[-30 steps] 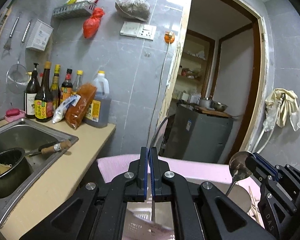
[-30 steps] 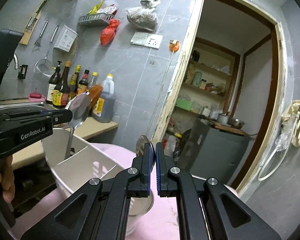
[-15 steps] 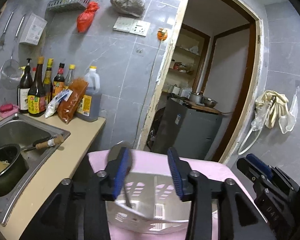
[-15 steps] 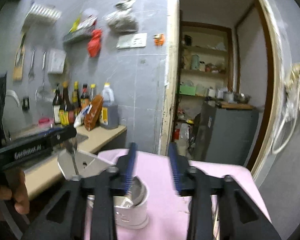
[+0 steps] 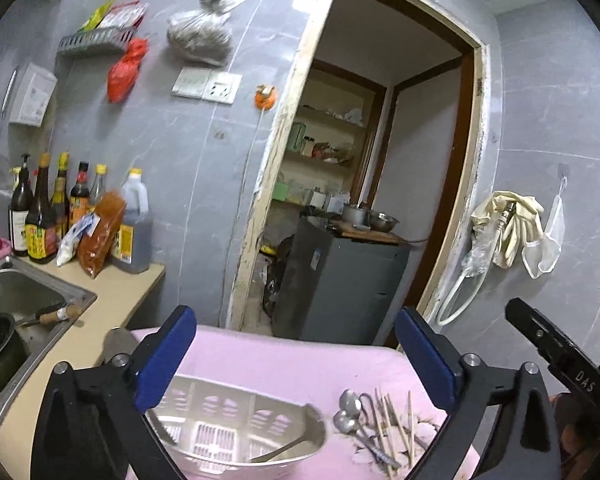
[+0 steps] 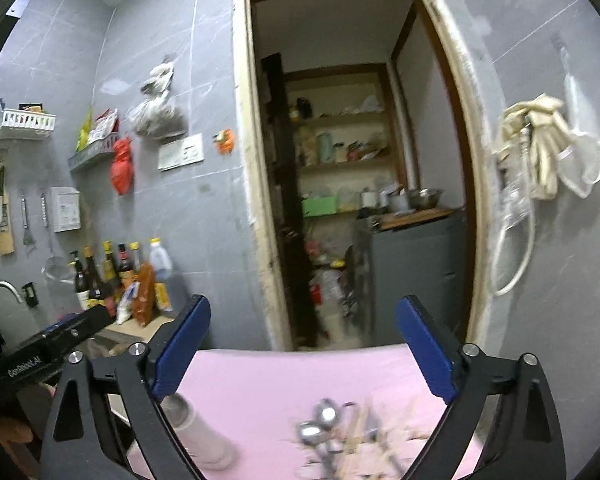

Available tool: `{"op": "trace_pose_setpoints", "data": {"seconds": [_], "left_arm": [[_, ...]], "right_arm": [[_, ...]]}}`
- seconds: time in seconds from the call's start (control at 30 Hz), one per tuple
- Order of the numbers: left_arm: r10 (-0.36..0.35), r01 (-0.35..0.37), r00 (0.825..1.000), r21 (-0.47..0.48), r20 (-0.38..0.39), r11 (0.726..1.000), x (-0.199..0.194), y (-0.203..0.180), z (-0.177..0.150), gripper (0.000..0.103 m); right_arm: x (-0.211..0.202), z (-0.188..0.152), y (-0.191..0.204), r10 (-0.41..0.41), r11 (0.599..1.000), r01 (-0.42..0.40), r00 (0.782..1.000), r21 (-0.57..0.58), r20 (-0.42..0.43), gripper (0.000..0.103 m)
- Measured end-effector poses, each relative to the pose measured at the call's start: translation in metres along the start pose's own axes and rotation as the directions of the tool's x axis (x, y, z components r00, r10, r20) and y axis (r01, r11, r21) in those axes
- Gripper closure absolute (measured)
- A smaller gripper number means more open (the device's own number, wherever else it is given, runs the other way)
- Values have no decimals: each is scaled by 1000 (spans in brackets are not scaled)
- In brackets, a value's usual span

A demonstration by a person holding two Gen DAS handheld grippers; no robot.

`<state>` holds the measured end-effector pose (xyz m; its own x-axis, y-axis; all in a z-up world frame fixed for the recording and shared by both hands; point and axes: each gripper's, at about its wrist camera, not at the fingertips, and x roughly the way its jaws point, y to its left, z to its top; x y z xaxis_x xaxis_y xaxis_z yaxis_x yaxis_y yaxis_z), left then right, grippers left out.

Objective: Organize utensils
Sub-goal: 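Move both tools back over the utensil pile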

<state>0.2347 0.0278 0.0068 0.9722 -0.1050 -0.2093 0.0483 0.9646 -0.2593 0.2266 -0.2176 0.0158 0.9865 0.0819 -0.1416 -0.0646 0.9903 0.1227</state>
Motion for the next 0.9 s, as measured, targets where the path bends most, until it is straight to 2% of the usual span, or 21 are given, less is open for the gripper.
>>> {"op": "trace_pose_setpoints", "data": {"seconds": [0.2,0.4,0.7,0.9], "left_arm": [[6,-8,999,44,38,999,4,-40,-9,0],[4,-6,1000,78,27,997,15,-75,-27,0],[20,-18,1000,96,-21,995,45,-111,-58,0],[21,-12,995,92,-99,996,76,-126,-78,0]], "right_arm": [[-13,3,-33,-43,998,44,998,-33,35,3],[-9,-3,-67,-47,998,47,999,-46,3,3],[23,-31,-118,-28,999,26,993,-21,-112,3],[60,-61,-148,7,999,3,970,44,-242,6]]}}
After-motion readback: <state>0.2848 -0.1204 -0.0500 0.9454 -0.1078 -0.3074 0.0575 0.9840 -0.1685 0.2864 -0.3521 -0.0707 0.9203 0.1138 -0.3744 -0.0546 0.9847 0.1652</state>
